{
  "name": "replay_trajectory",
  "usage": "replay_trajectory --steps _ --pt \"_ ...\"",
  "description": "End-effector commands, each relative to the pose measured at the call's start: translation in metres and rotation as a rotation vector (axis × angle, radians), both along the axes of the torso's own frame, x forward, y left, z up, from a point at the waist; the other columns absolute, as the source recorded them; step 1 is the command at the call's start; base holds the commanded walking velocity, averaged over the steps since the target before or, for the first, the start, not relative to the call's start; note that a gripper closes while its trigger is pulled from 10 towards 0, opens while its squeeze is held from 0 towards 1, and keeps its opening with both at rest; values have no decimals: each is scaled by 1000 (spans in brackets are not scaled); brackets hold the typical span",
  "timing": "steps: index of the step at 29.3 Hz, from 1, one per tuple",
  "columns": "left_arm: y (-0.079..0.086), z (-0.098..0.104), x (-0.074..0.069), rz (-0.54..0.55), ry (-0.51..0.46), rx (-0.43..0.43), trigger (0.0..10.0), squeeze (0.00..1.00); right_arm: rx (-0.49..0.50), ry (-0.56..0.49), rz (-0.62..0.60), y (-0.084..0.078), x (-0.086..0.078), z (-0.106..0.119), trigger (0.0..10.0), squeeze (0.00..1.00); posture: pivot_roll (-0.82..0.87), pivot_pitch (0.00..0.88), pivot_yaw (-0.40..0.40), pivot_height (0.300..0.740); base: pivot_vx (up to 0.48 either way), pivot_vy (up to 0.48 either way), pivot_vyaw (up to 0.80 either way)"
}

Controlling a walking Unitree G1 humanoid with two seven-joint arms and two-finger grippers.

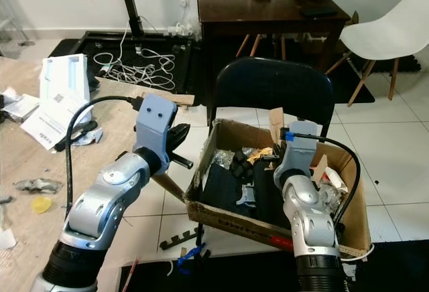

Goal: Picking trash to rubbish bin

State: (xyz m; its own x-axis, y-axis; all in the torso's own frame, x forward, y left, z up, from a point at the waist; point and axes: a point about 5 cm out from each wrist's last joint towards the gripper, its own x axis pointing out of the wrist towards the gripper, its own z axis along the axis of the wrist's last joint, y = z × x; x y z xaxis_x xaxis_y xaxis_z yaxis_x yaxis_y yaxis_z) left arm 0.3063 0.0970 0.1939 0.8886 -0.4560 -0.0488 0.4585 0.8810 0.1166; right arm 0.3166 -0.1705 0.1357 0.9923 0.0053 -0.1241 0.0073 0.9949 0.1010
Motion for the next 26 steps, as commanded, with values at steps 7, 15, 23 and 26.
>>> replay_trajectory --steps 7,15,23,26 --pt "1 1 0 -13 1 -10 10000 0 0 31 -8 -2 -2 -7 10000 0 170 121 14 740 417 0 0" --pt "1 0 -1 -13 -3 2 10000 0 -3 33 -5 -2 -2 -7 10000 0 171 122 13 740 302 0 0" --pt "1 1 1 0 -14 10 10000 0 -4 34 -3 -3 -2 -7 10000 0 171 122 12 740 0 0 0" --pt "1 2 3 13 -26 18 10000 0 -8 39 3 -2 -1 -9 10000 0 175 126 10 740 0 0 0"
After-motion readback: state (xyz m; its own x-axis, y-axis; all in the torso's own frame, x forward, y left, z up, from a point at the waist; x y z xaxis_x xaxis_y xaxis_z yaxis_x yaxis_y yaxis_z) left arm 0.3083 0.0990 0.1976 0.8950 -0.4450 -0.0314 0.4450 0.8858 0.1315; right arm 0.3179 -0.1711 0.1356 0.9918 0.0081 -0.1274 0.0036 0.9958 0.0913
